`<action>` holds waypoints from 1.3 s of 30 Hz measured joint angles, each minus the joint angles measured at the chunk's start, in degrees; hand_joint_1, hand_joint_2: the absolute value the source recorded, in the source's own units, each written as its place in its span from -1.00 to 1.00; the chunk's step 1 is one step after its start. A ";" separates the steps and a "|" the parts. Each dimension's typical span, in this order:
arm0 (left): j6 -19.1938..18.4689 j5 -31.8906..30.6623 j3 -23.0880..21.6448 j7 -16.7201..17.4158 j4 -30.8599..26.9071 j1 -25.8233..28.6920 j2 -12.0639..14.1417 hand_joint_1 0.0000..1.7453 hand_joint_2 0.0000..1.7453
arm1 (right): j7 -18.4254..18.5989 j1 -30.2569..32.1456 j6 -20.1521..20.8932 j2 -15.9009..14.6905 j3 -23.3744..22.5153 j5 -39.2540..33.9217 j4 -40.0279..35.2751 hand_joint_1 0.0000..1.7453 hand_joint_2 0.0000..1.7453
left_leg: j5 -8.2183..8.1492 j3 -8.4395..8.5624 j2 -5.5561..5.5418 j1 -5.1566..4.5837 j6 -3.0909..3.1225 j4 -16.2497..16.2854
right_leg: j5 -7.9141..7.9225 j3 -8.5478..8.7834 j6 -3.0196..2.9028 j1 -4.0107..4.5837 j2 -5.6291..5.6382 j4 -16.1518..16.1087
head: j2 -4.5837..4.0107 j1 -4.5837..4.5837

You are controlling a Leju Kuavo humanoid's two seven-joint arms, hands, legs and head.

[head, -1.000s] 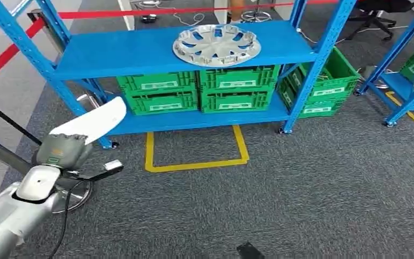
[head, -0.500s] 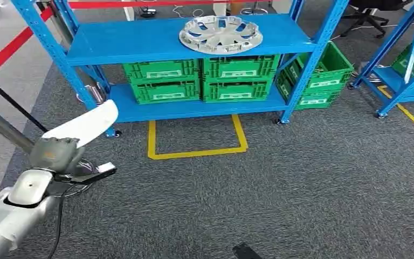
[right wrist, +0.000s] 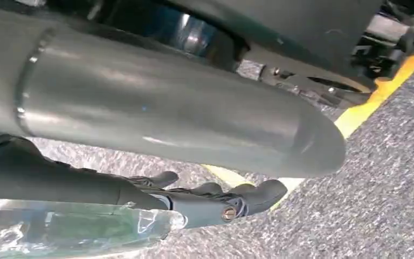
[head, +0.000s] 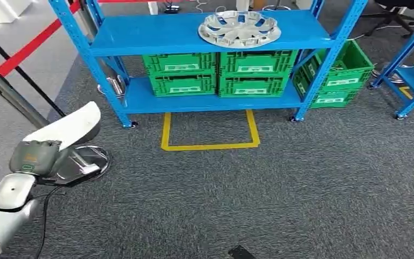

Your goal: Take the parts from the cabinet and place them on the table.

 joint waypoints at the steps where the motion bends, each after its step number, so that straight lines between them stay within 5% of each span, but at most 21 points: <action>1: 0.00 0.00 0.00 -0.02 -0.11 -0.06 0.04 1.00 1.00 | 0.00 -0.10 0.00 0.02 0.02 0.00 0.00 -1.00 -1.00 | -2.35 -1.40 1.20 0.12 -0.46 3.17 | 0.19 -0.25 -0.23 0.01 -0.41 -0.02 | 0.00 -0.26; 3: 0.00 0.00 0.00 -0.02 -0.20 -0.01 0.04 1.00 1.00 | 0.00 0.03 0.00 0.02 0.02 -0.02 0.00 -1.00 -1.00 | -7.44 -5.88 2.03 0.68 -1.29 13.51 | 0.53 -0.91 -0.18 -0.03 -1.68 -0.01 | 0.00 -0.28; 5: -0.02 0.00 0.00 -0.02 -0.20 0.30 0.11 1.00 1.00 | 0.00 0.14 0.00 0.02 0.04 -0.04 0.00 -1.00 -1.00 | -8.62 -7.52 2.20 1.29 -1.77 17.96 | 0.88 -1.42 0.03 -0.09 -2.98 0.02 | 0.00 -0.26; 7: -0.02 0.00 0.00 -0.05 -0.22 0.46 0.20 1.00 1.00 | 0.00 0.10 0.00 0.02 0.04 -0.04 0.00 -1.00 -1.00 | -5.40 -3.65 2.68 1.68 -2.07 12.31 | 1.08 -1.57 0.33 -0.21 -4.33 0.02 | 0.00 -0.26; 8: -0.02 0.00 0.00 -0.05 -0.24 0.40 0.22 1.00 1.00 | 0.00 0.04 0.00 0.04 0.04 -0.04 0.00 -1.00 -1.00 | -3.16 0.06 3.79 1.77 -2.19 6.38 | 1.15 -1.51 0.54 -0.35 -5.08 0.02 | 0.00 -0.26; 10: -0.04 0.00 0.00 -0.04 -0.48 0.03 0.20 1.00 1.00 | -0.02 -0.05 0.00 0.02 0.04 -0.04 0.02 -1.00 -1.00 | -2.51 4.81 9.37 1.31 -2.33 -1.28 | 1.00 -1.31 1.36 0.13 -6.10 0.24 | 0.00 -0.39; 11: 0.00 0.00 0.00 -0.05 -0.61 0.02 0.04 1.00 1.00 | 0.02 -0.09 0.00 0.02 0.04 -0.07 0.02 -1.00 -1.00 | -2.23 4.70 7.88 1.11 -1.05 -1.26 | 1.32 -0.98 1.83 0.00 -6.68 -0.40 | 0.02 0.05; 14: -0.15 0.00 0.00 -0.07 -0.64 -0.04 0.72 1.00 1.00 | -0.02 -0.13 0.11 0.28 0.04 -0.17 0.00 -1.00 -1.00 | -1.40 4.79 5.59 0.84 0.61 -2.45 | 1.68 0.10 2.90 -0.23 -9.00 -1.52 | 0.00 0.04; 16: -0.24 0.00 0.00 -0.07 -0.72 -0.46 0.57 1.00 1.00 | -0.20 -0.15 0.15 0.35 0.04 -0.31 0.00 -1.00 -1.00 | -0.56 4.50 4.34 1.20 1.53 -2.73 | -1.39 -1.68 3.31 -0.48 -2.88 2.19 | 0.00 0.39; 18: -0.37 0.00 0.02 -0.68 -0.70 -0.82 0.44 1.00 1.00 | -0.31 0.19 0.22 0.35 0.04 -0.53 0.00 -1.00 -1.00 | 0.13 4.02 2.88 1.03 2.14 -3.08 | -6.65 -5.68 3.09 -0.18 -0.77 12.19 | 0.00 0.53; 20: -0.39 0.00 0.20 -1.99 -0.70 -0.84 0.26 1.00 1.00 | -0.37 0.36 0.35 0.35 0.04 -0.68 0.00 -1.00 -1.00 | 0.85 3.15 0.89 0.88 2.08 -3.07 | -8.59 -8.14 2.84 -0.01 -0.56 17.76 | 0.00 0.70; 21: -0.39 0.00 0.28 -2.65 -0.70 -0.83 0.26 1.00 1.00 | -0.39 0.34 0.37 0.35 0.04 -0.79 0.00 -1.00 -1.00 | 1.30 2.69 -0.05 0.88 1.94 -3.06 | -7.59 -7.26 2.69 -0.01 -0.53 16.20 | 0.00 0.74; 23: -0.42 0.00 1.03 -3.61 -0.70 -0.89 0.26 1.00 1.00 | -0.46 0.23 0.37 0.31 0.04 -1.09 0.02 -1.00 -1.00 | 2.13 1.71 -1.79 1.05 1.38 -2.97 | -3.97 -2.01 2.34 -0.10 0.20 7.16 | 0.00 0.74; 25: -0.89 0.00 1.96 -5.09 -0.74 -1.31 0.28 1.00 1.00 | -0.61 -0.06 0.39 0.33 0.04 -1.33 0.02 -1.00 -1.00 | 2.70 0.60 -3.18 0.99 0.49 -2.26 | -3.16 2.13 2.37 -0.25 4.74 -0.67 | 0.00 0.79; 29: -2.63 0.00 3.54 -7.17 -0.85 -2.33 1.29 1.00 1.00 | -0.81 0.05 0.46 0.37 0.04 -1.90 0.02 -1.00 -1.00 | 4.08 -0.22 -5.14 1.23 -0.46 -2.62 | -1.45 1.96 0.83 -0.02 2.20 -0.07 | 0.00 0.13; 30: -3.08 0.00 4.00 -7.54 -0.87 -2.33 1.77 1.00 1.00 | -0.85 -0.07 0.44 0.37 0.04 -2.10 0.02 -1.00 -1.00 | 3.90 -0.53 -4.54 1.25 -0.50 -2.31 | -1.02 1.80 0.39 -0.25 1.47 -0.23 | 0.00 0.03; 32: -3.70 0.00 4.70 -8.13 -1.07 -3.37 1.94 1.00 1.00 | -0.90 0.15 0.35 0.37 0.02 -2.38 0.02 -1.00 -1.00 | -0.83 -3.63 0.33 0.92 -0.80 4.10 | -0.68 1.31 -0.08 0.00 0.34 -0.23 | 0.00 -0.72; 34: -4.72 0.04 5.05 -9.46 -1.73 -4.14 2.01 1.00 1.00 | -0.98 0.54 0.26 0.35 0.00 -2.86 0.02 -1.00 -1.00 | -5.19 -8.02 1.95 0.95 -1.05 14.06 | -0.63 0.94 -0.12 0.14 -1.49 -0.21 | 0.00 -0.72; 35: -5.46 0.04 5.44 -10.01 -2.16 -4.11 2.25 1.00 1.00 | -0.98 0.61 0.13 0.35 -0.02 -2.95 0.02 -1.00 -1.00 | -5.85 -9.08 2.19 1.04 -1.11 16.77 | -0.63 0.85 -0.12 0.15 -2.25 -0.21 | 0.00 -0.63; 37: -6.58 0.09 6.12 -10.67 -2.82 -4.04 3.02 1.00 1.00 | -1.07 0.63 0.02 0.35 -0.02 -3.19 0.02 -1.00 -1.00 | -3.62 -6.98 2.35 1.10 -0.99 13.96 | -0.66 0.83 -0.07 0.15 -3.74 -0.21 | 0.00 -0.72; 39: -7.04 0.11 7.00 -11.28 -4.11 -4.07 3.72 1.00 1.00 | -1.14 0.56 -0.09 0.35 -0.04 -3.37 0.02 -1.00 -1.00 | 0.61 -0.95 4.28 0.95 -0.59 3.63 | -0.86 1.10 0.23 0.15 -5.20 -0.21 | 0.00 -0.70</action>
